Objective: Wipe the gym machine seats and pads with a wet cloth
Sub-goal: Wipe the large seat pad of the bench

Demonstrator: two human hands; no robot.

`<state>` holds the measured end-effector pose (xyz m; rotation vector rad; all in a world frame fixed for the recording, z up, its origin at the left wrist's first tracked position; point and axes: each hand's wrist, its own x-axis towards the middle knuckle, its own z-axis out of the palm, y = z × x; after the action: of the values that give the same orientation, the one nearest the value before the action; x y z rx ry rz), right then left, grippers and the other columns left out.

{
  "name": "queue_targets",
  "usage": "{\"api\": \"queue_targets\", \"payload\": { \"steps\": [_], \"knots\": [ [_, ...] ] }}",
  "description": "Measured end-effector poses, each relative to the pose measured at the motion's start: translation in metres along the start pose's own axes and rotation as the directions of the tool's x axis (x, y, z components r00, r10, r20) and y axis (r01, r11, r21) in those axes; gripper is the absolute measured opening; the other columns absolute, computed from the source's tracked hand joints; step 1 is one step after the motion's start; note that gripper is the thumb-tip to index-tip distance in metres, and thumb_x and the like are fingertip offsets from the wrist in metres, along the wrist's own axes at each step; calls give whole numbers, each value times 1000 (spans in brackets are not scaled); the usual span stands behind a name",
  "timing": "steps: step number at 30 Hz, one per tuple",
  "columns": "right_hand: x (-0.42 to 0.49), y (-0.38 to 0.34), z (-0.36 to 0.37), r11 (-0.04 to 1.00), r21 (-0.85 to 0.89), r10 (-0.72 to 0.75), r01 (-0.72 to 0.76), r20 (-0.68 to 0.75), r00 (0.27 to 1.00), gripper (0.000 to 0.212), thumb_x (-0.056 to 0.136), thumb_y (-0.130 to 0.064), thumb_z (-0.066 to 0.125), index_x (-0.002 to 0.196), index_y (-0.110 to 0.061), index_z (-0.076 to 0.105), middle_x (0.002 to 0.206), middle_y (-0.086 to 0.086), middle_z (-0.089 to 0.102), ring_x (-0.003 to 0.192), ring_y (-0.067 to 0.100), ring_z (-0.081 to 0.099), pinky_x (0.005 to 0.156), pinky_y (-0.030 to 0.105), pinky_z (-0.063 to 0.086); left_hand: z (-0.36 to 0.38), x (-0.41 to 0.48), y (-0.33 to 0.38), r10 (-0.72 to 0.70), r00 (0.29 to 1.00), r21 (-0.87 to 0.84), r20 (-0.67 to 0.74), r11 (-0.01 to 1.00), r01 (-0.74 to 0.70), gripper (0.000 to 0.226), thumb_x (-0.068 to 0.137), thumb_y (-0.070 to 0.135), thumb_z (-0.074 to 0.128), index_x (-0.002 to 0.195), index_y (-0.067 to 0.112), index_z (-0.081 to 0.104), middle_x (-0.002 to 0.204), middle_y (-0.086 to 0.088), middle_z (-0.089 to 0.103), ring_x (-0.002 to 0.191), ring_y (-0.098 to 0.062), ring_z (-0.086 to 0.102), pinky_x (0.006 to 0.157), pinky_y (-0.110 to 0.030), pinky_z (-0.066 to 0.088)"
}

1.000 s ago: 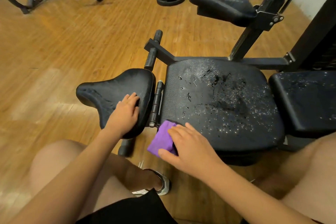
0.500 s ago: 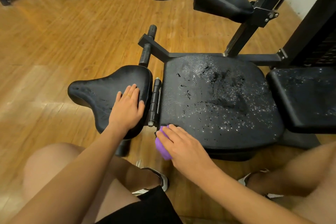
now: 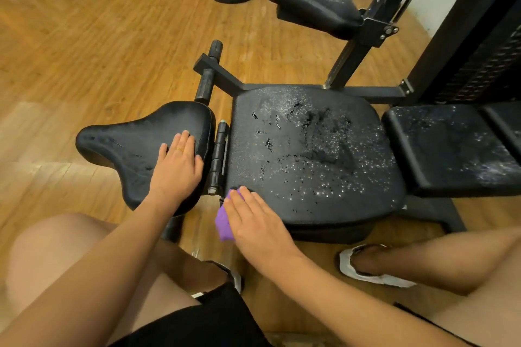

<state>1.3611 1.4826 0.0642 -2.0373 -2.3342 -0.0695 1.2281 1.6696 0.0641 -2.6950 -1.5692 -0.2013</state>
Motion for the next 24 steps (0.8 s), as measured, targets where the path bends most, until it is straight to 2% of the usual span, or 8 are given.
{"api": "queue_targets", "payload": {
  "steps": [6,11,15,18,21,24],
  "knots": [
    [-8,21,-3,992,55,-112,117,-88,990,53,85,-15,31,126,-2,63,128,15,63,125,31,56,106,39,45,4,-7,4,-28,999,25,-17,999,29,46,104,25,35,144,3,38,154,-19,37,144,-31,31,115,-51,28],
    [-42,45,-12,991,110,-53,76,-199,979,51,93,-17,27,127,-6,63,130,14,63,124,30,58,103,39,48,5,-8,8,-26,999,39,-19,999,27,44,103,22,37,141,-1,41,151,-21,40,142,-34,34,110,-52,32],
    [-55,54,-8,997,68,-16,28,-165,986,51,91,-18,31,133,-9,58,136,14,58,129,32,53,106,41,46,4,-6,12,-26,1000,23,-13,999,26,45,103,23,36,142,0,40,152,-21,39,143,-33,33,112,-52,31],
    [-54,45,-6,998,69,16,-10,-88,996,56,91,-26,34,140,-3,51,145,17,50,137,35,43,113,46,37,4,-6,11,-26,1000,31,-10,999,26,46,104,24,35,143,0,39,153,-20,38,144,-33,32,113,-52,29],
    [-56,37,-5,997,68,25,-24,-22,999,73,88,-41,39,148,0,36,154,20,35,145,37,27,119,49,24,3,-8,10,-30,999,38,-13,999,30,47,104,24,35,144,1,39,154,-20,37,144,-33,32,114,-51,29],
    [-51,27,-3,996,42,73,-74,10,997,91,85,-63,48,148,1,34,155,22,33,145,39,26,118,51,25,2,-8,10,-37,999,46,-11,998,38,46,104,25,34,143,1,40,153,-19,38,143,-32,33,113,-50,30]
  ]
}}
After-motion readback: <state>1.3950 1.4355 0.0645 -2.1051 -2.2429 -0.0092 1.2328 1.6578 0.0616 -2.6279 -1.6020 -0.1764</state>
